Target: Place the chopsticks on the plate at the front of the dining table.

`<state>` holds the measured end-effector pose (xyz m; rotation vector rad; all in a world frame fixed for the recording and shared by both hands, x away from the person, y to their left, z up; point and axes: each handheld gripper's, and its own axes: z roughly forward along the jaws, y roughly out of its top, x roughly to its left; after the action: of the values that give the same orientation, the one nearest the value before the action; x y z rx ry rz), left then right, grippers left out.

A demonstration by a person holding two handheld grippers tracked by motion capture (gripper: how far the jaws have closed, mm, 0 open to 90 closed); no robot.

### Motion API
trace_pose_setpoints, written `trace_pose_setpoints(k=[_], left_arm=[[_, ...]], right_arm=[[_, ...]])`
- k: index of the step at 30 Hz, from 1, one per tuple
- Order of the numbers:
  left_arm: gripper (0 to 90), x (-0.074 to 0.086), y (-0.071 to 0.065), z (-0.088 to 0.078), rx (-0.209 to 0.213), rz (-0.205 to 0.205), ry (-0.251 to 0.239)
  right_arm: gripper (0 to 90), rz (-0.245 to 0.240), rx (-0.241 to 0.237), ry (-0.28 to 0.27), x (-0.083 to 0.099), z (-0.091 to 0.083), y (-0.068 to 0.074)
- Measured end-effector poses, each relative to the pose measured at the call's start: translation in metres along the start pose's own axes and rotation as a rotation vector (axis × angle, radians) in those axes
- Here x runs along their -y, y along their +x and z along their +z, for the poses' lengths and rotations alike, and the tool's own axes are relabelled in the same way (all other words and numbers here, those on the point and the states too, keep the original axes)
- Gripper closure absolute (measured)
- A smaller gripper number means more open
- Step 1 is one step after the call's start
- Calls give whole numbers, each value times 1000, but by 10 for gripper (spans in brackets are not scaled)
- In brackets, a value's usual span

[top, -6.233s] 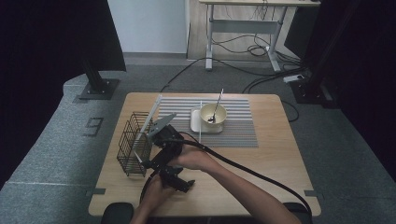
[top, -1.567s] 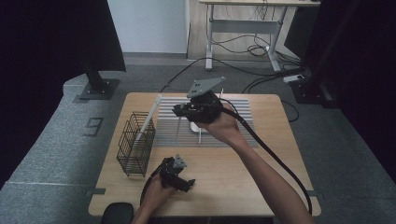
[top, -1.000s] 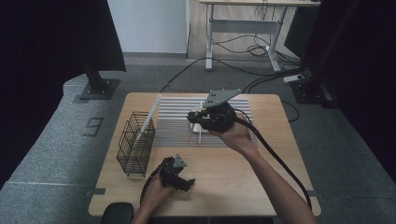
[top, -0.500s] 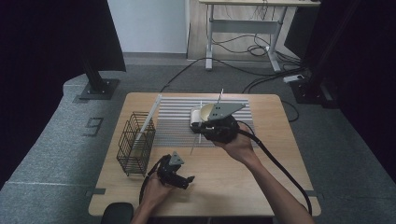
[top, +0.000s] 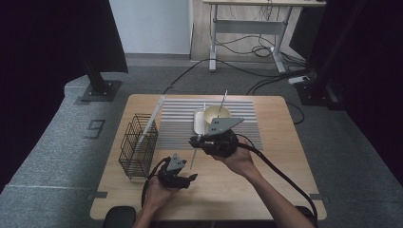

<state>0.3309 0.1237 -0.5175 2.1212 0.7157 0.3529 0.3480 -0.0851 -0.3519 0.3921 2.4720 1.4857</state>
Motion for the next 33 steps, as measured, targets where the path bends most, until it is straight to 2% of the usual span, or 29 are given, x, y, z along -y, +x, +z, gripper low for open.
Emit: trace_pose_setpoints(k=[8, 12, 18, 24, 25, 27, 31, 33], left_arm=[[578, 0, -2, -6, 13, 28, -43], [664, 0, -4, -6, 22, 48, -49], [833, -1, -6, -7, 29, 74, -61], [853, -1, -8, -7, 42, 98, -65], [855, -1, -8, -7, 44, 99, -60], [856, 0, -9, -6, 51, 99, -58], [856, 0, -10, -4, 54, 104, -42], [856, 0, -10, -3, 52, 107, -35]], right_arm=[[829, 17, -32, 24, 6, 11, 5], [829, 20, -47, 25, 7, 13, 7], [829, 20, -46, 21, 6, 13, 8], [817, 34, -38, 26, 5, 9, 3], [799, 35, -35, 29, 5, 9, 2], [661, 44, -18, 34, 4, 9, 1], [391, 51, 59, 21, 3, 9, 0], [322, 58, 97, 12, 3, 10, 1]])
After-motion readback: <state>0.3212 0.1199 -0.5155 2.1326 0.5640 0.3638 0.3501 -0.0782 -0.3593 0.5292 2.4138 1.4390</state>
